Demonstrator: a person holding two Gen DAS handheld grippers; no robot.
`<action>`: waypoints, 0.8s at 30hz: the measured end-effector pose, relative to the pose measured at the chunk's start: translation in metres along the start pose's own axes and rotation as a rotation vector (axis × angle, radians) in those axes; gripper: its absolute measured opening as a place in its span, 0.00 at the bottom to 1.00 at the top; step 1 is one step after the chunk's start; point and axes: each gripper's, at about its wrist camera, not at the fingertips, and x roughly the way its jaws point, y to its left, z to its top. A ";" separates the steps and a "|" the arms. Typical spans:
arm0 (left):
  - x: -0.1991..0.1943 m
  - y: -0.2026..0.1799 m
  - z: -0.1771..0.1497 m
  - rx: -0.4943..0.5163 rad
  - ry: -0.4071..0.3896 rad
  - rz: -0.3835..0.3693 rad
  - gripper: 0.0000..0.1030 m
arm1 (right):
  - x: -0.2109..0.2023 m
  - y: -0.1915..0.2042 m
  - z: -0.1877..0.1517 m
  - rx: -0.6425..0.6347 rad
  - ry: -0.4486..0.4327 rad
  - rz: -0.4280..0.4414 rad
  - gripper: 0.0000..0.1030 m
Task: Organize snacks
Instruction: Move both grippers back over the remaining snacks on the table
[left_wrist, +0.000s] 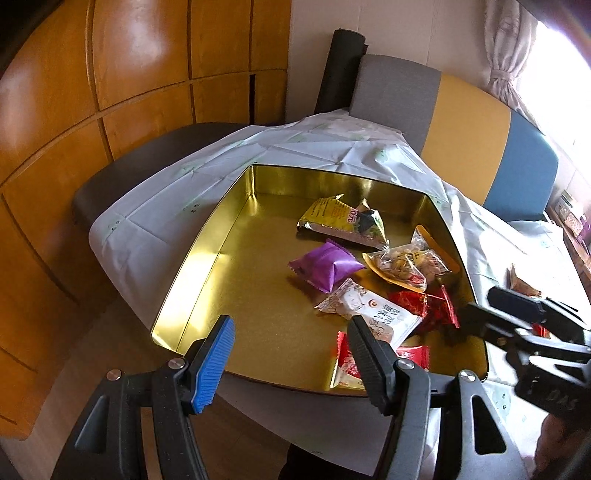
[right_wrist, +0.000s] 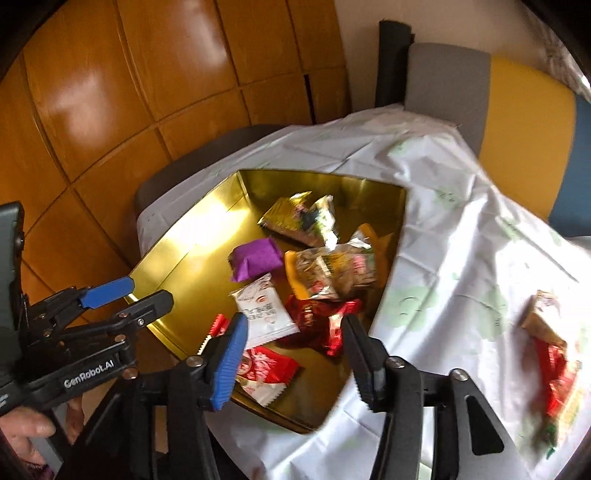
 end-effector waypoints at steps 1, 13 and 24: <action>-0.001 -0.001 0.000 0.004 -0.003 -0.001 0.62 | -0.005 -0.004 -0.001 0.006 -0.009 -0.004 0.59; -0.008 -0.018 0.000 0.059 -0.010 -0.015 0.62 | -0.047 -0.063 -0.012 0.102 -0.066 -0.111 0.63; -0.009 -0.034 0.000 0.094 -0.006 -0.029 0.62 | -0.083 -0.135 -0.031 0.198 -0.071 -0.247 0.69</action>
